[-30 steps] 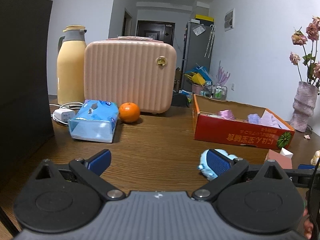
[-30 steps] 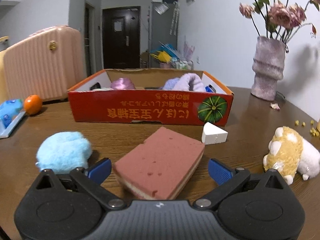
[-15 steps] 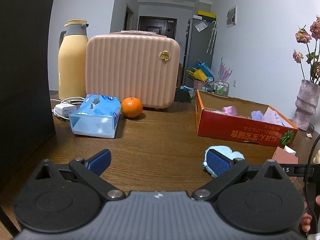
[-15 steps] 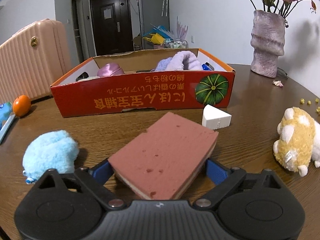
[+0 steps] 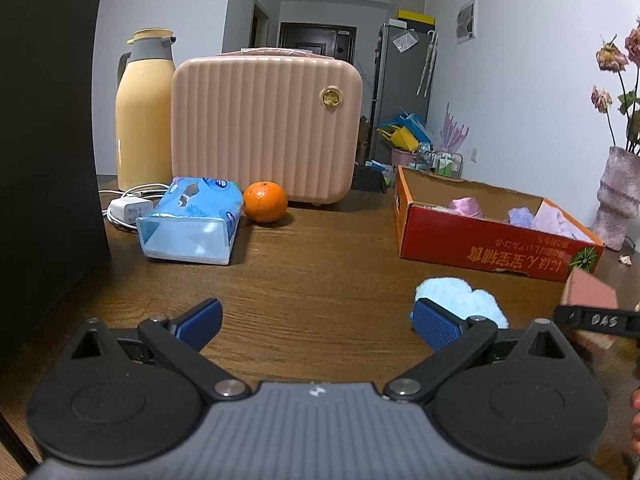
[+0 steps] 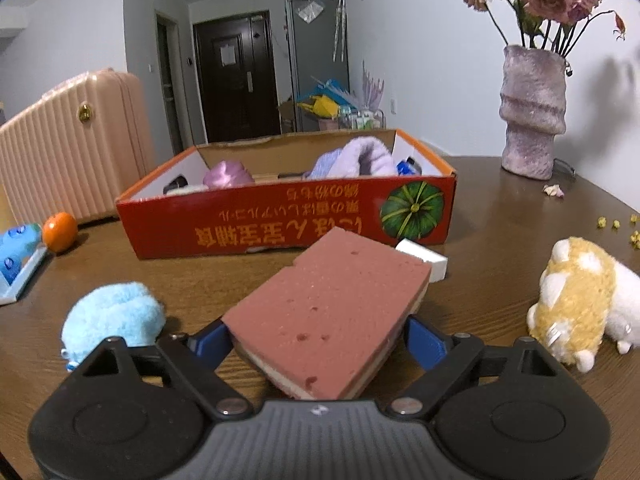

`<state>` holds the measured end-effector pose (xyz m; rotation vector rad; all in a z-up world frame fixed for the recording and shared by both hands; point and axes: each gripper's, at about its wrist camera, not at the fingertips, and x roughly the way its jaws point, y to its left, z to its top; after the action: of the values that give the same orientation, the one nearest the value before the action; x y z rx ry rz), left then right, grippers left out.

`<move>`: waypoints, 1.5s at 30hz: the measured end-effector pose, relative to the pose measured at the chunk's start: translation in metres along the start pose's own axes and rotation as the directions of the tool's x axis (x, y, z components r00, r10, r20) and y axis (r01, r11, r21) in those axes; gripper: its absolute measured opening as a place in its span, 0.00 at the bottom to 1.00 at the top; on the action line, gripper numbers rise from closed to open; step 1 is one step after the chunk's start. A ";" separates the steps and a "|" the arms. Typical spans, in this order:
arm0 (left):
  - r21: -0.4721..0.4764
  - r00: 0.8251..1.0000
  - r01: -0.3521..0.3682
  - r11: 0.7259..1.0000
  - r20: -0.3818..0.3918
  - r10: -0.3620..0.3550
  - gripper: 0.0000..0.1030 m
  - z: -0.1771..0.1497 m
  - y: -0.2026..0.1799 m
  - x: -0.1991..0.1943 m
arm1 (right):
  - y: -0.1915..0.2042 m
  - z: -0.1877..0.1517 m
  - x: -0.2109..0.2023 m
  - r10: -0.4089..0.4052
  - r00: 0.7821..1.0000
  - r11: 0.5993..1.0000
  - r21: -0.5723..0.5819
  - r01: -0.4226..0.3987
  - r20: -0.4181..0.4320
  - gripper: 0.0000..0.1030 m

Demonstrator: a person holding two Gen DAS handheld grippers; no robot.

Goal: Organize soft objects
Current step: 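Close the left gripper on the light-blue fluffy plush while the right holds the sponge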

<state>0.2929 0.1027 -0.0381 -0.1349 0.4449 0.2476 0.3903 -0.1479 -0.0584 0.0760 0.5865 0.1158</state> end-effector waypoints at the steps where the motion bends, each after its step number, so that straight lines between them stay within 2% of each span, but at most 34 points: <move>1: 0.005 1.000 -0.003 1.000 -0.004 0.003 1.00 -0.001 -0.001 0.001 | -0.002 0.000 -0.002 0.002 1.000 1.000 -0.001 -0.002 0.010 0.88; 12: 0.042 1.000 -0.019 0.999 -0.022 0.020 1.00 -0.006 -0.019 0.013 | -0.018 0.005 -0.016 0.024 0.994 0.999 -0.025 -0.021 0.104 0.88; 23: 0.077 0.998 0.047 0.996 -0.052 -0.043 1.00 -0.007 -0.065 0.028 | -0.036 0.008 -0.024 0.019 0.985 0.999 -0.044 -0.012 0.173 0.88; 29: 0.117 0.996 0.070 0.991 -0.066 -0.062 1.00 -0.007 -0.092 0.041 | -0.047 0.010 -0.023 0.007 0.983 0.999 -0.041 0.000 0.182 0.88; 37: 0.119 0.991 0.084 0.989 -0.114 -0.071 1.00 -0.003 -0.113 0.064 | -0.056 0.011 -0.022 -0.004 0.982 0.999 -0.035 0.011 0.190 0.88; 45: 0.121 0.985 0.053 0.991 -0.171 -0.032 1.00 0.000 -0.125 0.092 | -0.055 0.010 -0.019 -0.002 0.983 0.999 -0.038 0.009 0.185 0.88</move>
<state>0.4061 0.0020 -0.0693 -0.0421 0.6246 0.1660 0.3847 -0.2054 -0.0451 0.0469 0.3988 0.1134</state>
